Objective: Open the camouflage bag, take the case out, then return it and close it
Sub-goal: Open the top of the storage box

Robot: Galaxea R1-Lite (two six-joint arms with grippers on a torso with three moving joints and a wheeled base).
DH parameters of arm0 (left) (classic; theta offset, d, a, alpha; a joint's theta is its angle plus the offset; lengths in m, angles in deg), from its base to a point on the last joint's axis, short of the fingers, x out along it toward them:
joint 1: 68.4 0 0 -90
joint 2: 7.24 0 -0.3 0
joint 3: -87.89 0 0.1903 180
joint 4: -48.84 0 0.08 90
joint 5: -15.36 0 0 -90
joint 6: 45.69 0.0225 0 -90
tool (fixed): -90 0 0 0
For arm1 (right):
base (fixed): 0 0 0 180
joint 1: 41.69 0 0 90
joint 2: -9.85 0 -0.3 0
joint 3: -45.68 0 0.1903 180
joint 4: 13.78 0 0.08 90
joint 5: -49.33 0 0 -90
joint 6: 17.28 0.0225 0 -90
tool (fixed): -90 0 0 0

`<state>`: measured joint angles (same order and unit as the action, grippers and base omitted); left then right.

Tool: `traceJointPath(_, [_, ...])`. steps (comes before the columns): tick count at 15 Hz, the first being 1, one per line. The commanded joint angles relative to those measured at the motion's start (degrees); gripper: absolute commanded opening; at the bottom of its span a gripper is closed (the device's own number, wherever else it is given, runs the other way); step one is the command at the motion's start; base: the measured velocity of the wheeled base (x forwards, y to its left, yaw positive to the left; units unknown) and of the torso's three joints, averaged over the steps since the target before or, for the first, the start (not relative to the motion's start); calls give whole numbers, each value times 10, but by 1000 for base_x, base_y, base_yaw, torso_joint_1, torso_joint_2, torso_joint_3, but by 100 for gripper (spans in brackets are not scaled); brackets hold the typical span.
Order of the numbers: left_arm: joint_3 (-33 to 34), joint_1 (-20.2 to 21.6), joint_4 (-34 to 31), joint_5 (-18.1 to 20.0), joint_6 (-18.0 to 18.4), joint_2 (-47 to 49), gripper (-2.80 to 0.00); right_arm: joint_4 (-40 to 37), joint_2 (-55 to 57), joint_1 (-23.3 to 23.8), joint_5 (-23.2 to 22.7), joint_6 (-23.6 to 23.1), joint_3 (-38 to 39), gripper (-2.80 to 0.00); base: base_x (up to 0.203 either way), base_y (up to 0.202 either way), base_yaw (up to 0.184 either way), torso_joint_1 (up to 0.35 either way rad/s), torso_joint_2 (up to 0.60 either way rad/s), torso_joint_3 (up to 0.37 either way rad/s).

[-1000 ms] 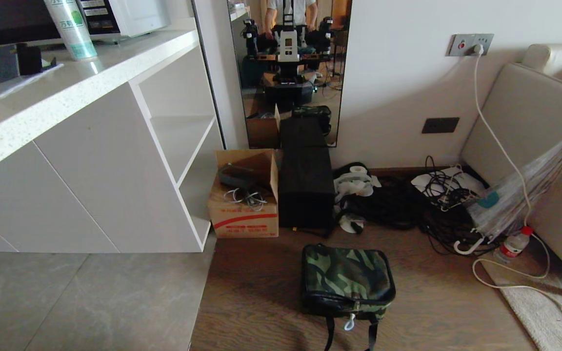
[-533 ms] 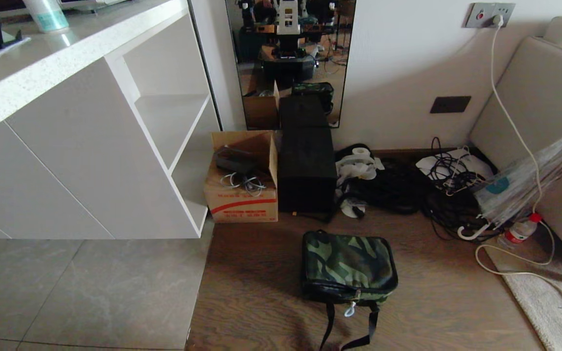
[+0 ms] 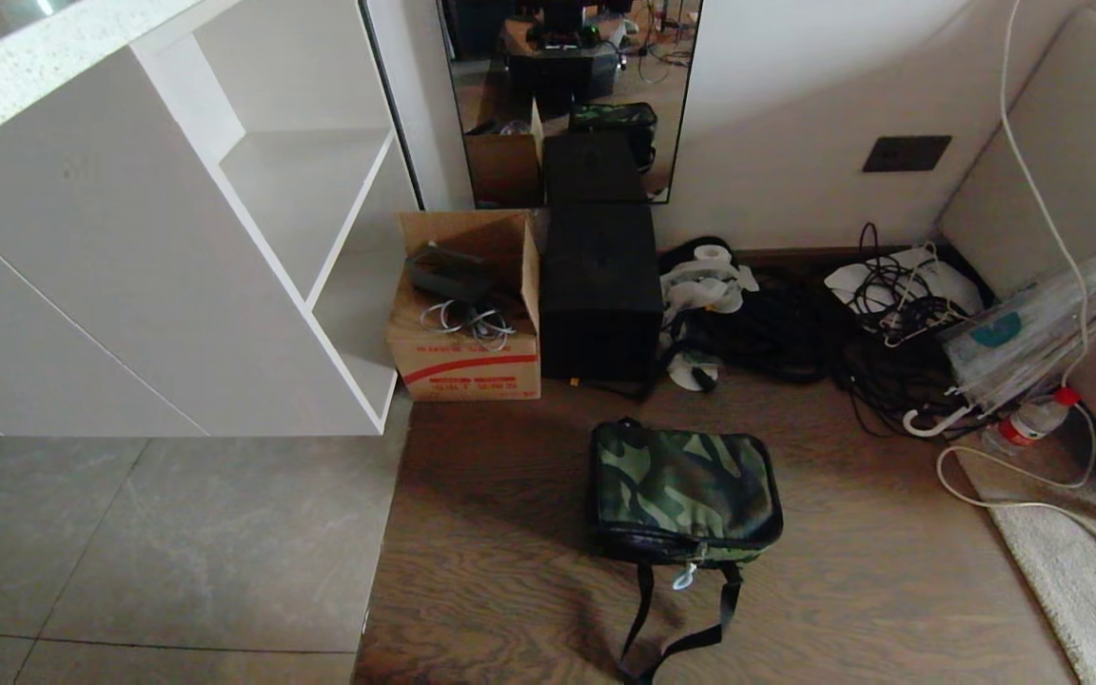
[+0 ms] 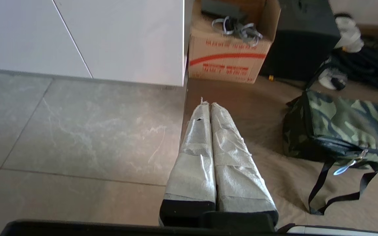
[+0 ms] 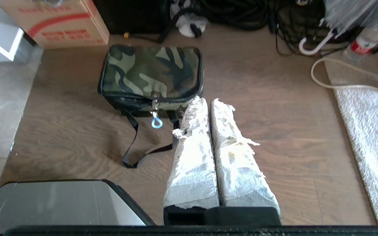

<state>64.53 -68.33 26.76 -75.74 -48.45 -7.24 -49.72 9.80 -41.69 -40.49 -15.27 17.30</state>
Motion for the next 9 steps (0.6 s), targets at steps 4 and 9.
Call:
traceJointPath(4, [6, 0, 0, 0, -1, 0, -280, -1, 0, 0, 0, 0, 0, -280, 0, 0, 0, 2, 5, -201])
traceJointPath(9, [6, 0, 0, 0, -1, 0, -280, -1, 0, 0, 0, 0, 0, -280, 0, 0, 0, 5, 3, -195])
